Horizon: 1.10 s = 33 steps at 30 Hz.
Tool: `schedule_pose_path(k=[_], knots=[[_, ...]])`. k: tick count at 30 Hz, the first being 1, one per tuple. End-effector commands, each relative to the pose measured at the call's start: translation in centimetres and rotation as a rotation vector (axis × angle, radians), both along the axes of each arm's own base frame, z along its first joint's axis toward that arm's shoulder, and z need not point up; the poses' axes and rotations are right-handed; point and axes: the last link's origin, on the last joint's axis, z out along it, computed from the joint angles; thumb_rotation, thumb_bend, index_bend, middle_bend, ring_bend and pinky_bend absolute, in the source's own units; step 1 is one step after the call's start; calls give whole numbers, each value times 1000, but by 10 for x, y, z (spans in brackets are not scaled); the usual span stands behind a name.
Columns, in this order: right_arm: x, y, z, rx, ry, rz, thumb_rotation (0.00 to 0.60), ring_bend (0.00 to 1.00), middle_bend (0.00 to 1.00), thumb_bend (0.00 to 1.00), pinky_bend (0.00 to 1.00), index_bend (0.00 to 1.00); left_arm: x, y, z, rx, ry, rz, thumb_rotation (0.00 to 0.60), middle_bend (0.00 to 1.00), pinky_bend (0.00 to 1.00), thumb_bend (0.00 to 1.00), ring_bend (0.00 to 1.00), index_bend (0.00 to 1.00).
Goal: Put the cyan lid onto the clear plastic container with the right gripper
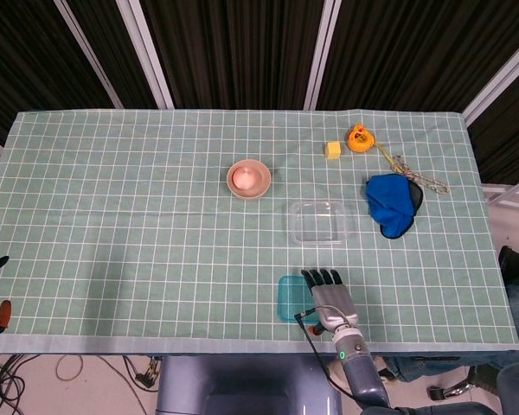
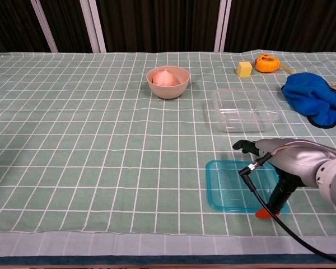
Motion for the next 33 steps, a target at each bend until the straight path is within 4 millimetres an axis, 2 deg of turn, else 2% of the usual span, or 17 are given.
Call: schedule_pose_path(k=[1,33], knots=[[1,0,-3,0,-1,-2,600,0,125,149,0,0,0,0,0,0,0,0,600,0,0,522,0,87],[8,-5,-17,-12,15,-12,600,0,139,150,0,0,-1,0,0,2,-5,10,600,0,0,522,0,87]])
